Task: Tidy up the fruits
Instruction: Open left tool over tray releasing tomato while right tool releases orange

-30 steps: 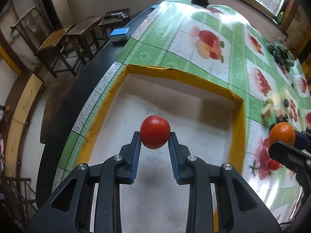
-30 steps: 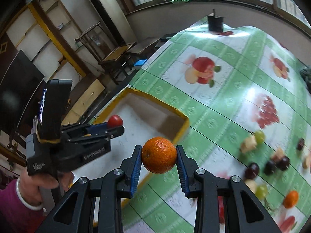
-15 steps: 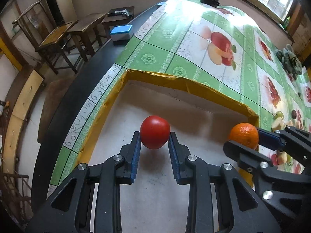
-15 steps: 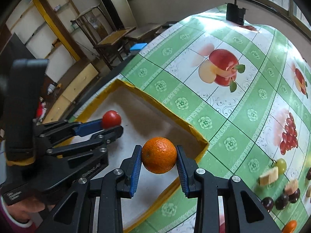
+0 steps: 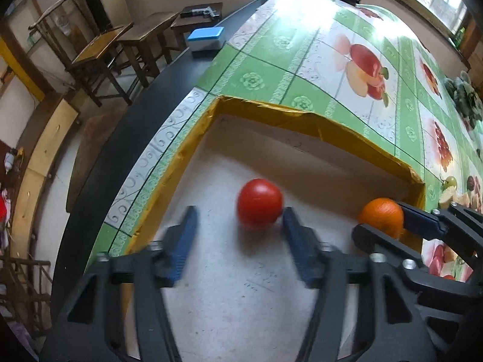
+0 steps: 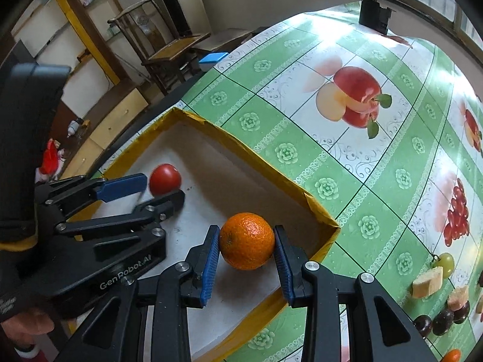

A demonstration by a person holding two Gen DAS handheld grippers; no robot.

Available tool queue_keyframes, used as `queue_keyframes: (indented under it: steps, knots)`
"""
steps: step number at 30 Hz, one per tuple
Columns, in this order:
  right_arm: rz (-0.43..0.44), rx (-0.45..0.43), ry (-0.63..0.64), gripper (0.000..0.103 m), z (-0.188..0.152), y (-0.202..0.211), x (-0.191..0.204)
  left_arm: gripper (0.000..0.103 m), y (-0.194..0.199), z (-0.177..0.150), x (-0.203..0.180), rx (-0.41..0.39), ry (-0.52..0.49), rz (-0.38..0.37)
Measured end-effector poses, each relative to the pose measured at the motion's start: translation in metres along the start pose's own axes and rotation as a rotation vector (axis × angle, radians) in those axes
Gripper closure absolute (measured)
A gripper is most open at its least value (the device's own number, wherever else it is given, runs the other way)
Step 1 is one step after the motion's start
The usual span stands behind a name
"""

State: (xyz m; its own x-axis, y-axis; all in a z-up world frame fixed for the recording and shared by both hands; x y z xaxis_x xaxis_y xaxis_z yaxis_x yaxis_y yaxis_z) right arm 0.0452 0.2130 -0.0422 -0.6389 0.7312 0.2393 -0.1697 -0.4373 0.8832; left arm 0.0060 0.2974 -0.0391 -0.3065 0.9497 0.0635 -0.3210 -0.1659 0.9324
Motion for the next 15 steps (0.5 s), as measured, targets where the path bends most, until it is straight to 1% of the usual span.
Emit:
queue_keyframes:
  steps: [3,8,15]
  knots:
    - [0.04,-0.02,-0.022,0.059,-0.001,0.012,-0.001,0.036,0.004,-0.004,0.004,0.002,0.008,0.004]
    - [0.068,-0.05,-0.031,0.058,-0.003,0.035,0.003,0.036,0.021,-0.008,0.002,-0.01,-0.01,0.033]
    - [0.088,-0.096,-0.055,0.058,-0.019,0.074,-0.001,0.036,0.057,-0.01,-0.017,-0.066,-0.052,0.042]
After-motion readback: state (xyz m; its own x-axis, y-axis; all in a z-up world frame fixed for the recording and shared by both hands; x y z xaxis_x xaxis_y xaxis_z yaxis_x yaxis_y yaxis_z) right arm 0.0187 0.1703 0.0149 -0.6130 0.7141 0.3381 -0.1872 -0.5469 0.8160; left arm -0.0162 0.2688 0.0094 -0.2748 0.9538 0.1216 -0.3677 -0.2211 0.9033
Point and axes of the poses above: each gripper's, at about its wrist camera, not at the fingertips, and y roughly against the way its jaws point, x to its left, z to its top, the point moved 7 cm from there along -y, roughly the way its jaws point, and after that the axes turned 9 degrees about -y, right-handed, at the moved point
